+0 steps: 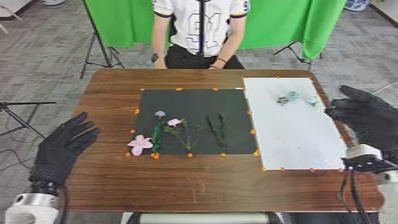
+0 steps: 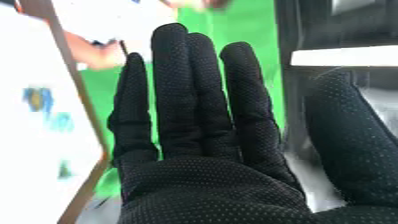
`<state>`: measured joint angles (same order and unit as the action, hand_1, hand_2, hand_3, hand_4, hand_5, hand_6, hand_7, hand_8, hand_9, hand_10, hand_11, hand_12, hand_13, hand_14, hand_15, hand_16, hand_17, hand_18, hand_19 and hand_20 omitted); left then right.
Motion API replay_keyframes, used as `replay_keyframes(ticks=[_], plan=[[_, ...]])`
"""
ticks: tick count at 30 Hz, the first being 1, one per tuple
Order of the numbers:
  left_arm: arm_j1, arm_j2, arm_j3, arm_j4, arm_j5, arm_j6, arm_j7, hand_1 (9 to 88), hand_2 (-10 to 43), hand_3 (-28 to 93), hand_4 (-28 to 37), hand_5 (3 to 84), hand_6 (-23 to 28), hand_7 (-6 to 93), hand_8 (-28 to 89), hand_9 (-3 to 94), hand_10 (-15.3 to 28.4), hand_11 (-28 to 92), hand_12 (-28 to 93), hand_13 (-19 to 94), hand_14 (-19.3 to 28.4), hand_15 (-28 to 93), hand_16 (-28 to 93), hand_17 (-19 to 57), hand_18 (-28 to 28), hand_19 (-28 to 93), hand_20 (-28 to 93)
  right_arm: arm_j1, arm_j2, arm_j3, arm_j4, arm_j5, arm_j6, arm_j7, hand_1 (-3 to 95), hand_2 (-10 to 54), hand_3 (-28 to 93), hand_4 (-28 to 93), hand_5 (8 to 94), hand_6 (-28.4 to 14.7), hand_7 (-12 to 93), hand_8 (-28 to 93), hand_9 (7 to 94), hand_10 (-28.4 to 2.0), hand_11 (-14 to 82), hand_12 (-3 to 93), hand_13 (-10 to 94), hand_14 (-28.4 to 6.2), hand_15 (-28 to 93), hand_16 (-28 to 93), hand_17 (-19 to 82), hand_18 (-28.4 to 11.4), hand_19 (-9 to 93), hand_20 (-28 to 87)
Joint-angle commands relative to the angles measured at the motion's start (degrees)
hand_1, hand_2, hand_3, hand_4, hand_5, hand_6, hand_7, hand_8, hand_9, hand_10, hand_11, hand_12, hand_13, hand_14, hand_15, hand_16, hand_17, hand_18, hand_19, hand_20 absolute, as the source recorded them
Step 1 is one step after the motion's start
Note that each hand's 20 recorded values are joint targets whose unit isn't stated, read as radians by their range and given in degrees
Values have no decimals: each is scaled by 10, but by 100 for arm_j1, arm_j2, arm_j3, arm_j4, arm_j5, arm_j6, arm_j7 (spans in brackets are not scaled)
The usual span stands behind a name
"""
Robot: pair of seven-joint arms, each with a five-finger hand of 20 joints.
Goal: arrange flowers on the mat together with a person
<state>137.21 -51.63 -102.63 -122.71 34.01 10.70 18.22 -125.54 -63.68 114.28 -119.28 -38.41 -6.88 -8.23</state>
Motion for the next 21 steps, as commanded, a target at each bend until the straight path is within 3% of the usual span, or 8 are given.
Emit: replay_keyframes(ticks=[1, 4, 8, 12, 14, 16, 18, 21], plan=[[-207, -144, 156, 98, 62, -124, -168, 228, -1, 732, -232, 376, 35, 187, -87, 338, 133, 242, 168, 308, 159, 287, 20, -40, 242, 472, 61, -442, -364, 156, -76, -461, -189, 508, 182, 75, 867, -216, 564, -33, 203, -107, 584, -156, 245, 265, 502, -134, 491, 219, 172, -209, 579, 339], [-88, -190, 115, 76, 19, -66, -96, 229, -1, 731, -232, 376, 35, 188, -87, 339, 134, 242, 168, 308, 160, 287, 20, -40, 242, 472, 61, -335, -430, 76, -35, -974, -309, 685, 182, 74, 867, -217, 564, -35, 202, -106, 584, -158, 244, 264, 502, -136, 492, 219, 171, -211, 579, 339], [-418, -139, 301, 182, 48, -137, -122, 230, -1, 731, -232, 377, 35, 187, -87, 340, 134, 242, 168, 309, 160, 287, 21, -40, 242, 471, 62, -413, -376, 165, -95, -1133, -117, 745, 182, 77, 864, -219, 562, -37, 202, -105, 583, -159, 245, 264, 502, -138, 494, 218, 170, -213, 580, 337], [-224, -198, 269, 146, -3, -26, -133, 230, -1, 731, -231, 378, 35, 187, -87, 341, 134, 243, 168, 309, 160, 287, 21, -40, 242, 471, 62, -235, -484, 31, -23, -1203, -385, 996, 181, 78, 864, -217, 564, -39, 203, -106, 585, -159, 247, 264, 503, -140, 498, 216, 171, -214, 580, 335], [-96, -247, 166, 119, 167, -26, -191, 229, -1, 732, -231, 378, 36, 187, -87, 341, 135, 242, 167, 309, 161, 287, 21, -40, 242, 471, 62, -166, -513, 77, -15, -1662, -770, 1119, 181, 83, 859, -219, 562, -41, 201, -106, 582, -162, 247, 264, 501, -142, 498, 215, 170, -214, 581, 334], [-197, -267, 175, 132, 386, -9, -327, 229, -1, 733, -230, 380, 35, 187, -87, 342, 135, 242, 167, 309, 161, 287, 22, -40, 242, 471, 62, -167, -338, 23, -61, -1820, -637, 1215, 179, 89, 855, -220, 556, -41, 200, -107, 579, -163, 246, 264, 499, -142, 495, 213, 167, -216, 578, 332], [-399, -219, 259, 181, 309, -148, -265, 230, 1, 733, -229, 380, 35, 188, -87, 342, 134, 242, 167, 310, 161, 286, 21, -40, 242, 471, 62, -154, -243, -91, -51, -1689, -333, 1159, 178, 91, 854, -219, 555, -41, 199, -106, 579, -161, 246, 263, 499, -141, 491, 212, 166, -216, 575, 329], [-304, -318, 118, 134, 527, -424, -444, 231, 3, 731, -229, 379, 35, 189, -87, 342, 134, 243, 167, 310, 161, 287, 22, -40, 242, 471, 62, -111, -322, -223, -26, -1680, -322, 1374, 177, 91, 854, -217, 555, -41, 200, -106, 579, -162, 245, 263, 499, -142, 490, 212, 166, -216, 574, 327]])
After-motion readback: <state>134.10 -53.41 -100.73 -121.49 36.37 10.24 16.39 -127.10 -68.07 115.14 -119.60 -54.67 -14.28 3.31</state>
